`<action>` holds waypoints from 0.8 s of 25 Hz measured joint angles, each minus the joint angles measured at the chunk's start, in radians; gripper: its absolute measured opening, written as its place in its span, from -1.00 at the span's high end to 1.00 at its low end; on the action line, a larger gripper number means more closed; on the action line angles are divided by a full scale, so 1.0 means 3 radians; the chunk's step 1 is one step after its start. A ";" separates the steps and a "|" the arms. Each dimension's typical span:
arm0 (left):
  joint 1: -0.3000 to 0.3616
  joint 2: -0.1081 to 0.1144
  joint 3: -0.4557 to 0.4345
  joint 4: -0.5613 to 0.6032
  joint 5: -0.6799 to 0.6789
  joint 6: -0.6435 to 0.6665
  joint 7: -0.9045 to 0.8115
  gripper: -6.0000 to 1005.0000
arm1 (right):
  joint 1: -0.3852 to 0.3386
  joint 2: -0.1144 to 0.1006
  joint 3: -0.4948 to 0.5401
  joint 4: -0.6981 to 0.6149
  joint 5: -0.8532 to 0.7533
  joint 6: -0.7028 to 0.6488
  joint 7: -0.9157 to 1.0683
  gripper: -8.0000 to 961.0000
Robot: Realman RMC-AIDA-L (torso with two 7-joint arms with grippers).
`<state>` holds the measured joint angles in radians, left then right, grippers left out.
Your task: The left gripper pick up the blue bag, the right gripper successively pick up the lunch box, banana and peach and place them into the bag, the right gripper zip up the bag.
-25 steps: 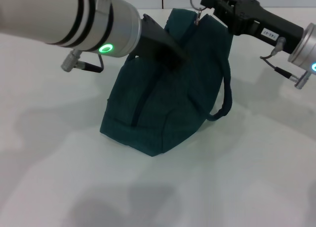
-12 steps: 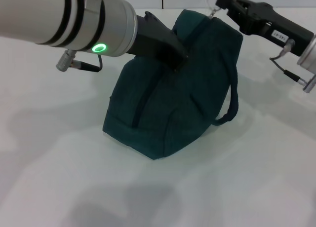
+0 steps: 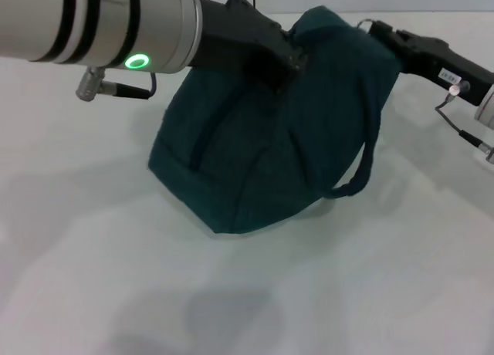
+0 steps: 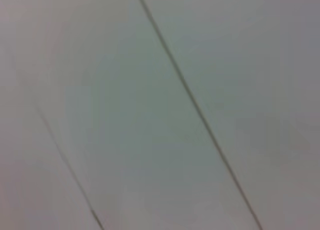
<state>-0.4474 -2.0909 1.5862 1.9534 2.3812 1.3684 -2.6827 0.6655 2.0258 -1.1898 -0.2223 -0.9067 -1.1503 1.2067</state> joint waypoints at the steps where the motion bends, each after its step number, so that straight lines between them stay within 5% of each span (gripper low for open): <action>1: 0.0008 0.0000 -0.0005 -0.0008 -0.0010 -0.0028 0.0012 0.91 | -0.0004 0.0003 -0.0004 0.0001 -0.0006 0.0040 0.0008 0.98; 18: 0.0045 0.0005 -0.0016 -0.0447 -0.0048 -0.0383 0.0246 0.91 | -0.0209 -0.0011 -0.0017 -0.0052 0.0163 -0.0225 -0.0022 0.95; 20: 0.0042 0.0003 -0.0020 -0.0556 -0.0061 -0.0465 0.0304 0.91 | -0.0314 -0.0015 -0.0015 -0.0092 0.0223 -0.0341 -0.0026 0.80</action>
<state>-0.4349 -2.0900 1.5802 1.7867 2.3630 1.2289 -2.5915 0.5712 2.0214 -1.1942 -0.2498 -0.8399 -1.2527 1.1990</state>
